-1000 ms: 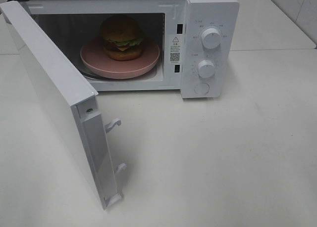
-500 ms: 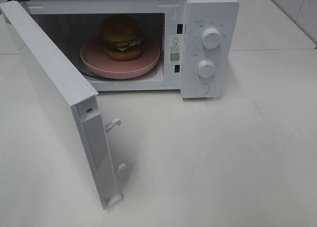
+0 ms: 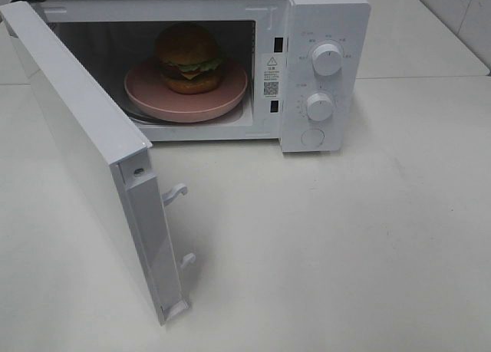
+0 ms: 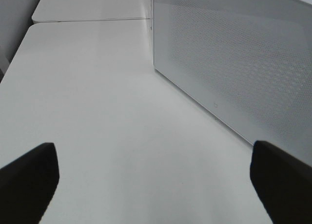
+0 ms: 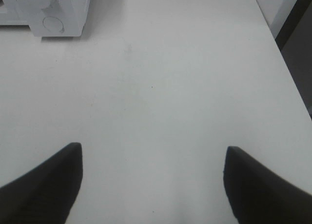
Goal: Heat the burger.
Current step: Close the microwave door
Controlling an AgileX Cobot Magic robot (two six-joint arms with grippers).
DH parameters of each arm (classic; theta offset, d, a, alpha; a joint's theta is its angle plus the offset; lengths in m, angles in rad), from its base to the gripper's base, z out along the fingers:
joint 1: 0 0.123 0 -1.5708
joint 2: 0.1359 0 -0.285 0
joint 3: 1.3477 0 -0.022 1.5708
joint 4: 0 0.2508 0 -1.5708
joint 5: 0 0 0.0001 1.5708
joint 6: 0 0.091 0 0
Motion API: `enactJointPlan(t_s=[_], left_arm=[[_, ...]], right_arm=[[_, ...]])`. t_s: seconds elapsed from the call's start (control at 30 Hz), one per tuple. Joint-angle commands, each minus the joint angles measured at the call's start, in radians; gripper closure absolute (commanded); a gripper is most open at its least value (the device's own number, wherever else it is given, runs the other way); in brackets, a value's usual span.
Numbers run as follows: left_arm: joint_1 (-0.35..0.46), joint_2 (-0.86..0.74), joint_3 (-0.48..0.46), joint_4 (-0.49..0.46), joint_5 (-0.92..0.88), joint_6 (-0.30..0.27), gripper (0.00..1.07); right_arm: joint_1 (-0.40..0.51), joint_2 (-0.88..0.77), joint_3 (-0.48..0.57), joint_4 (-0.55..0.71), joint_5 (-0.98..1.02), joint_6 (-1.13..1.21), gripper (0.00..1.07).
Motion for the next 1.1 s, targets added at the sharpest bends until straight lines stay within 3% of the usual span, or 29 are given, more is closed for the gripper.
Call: enactJointPlan(t_s=[0.03, 0.13, 1.1], left_arm=[[-0.004, -0.023, 0.004, -0.004, -0.010, -0.004, 0.07], [-0.004, -0.023, 0.004, -0.004, -0.010, -0.004, 0.07], [-0.004, -0.017, 0.004, -0.004, -0.010, -0.004, 0.07]], right_arm=[[-0.008, -0.052, 0.002, 0.003, -0.010, -0.008, 0.31], [-0.008, -0.120, 0.005, 0.003, -0.010, -0.009, 0.31], [-0.008, -0.117, 0.005, 0.004, -0.010, -0.011, 0.31]])
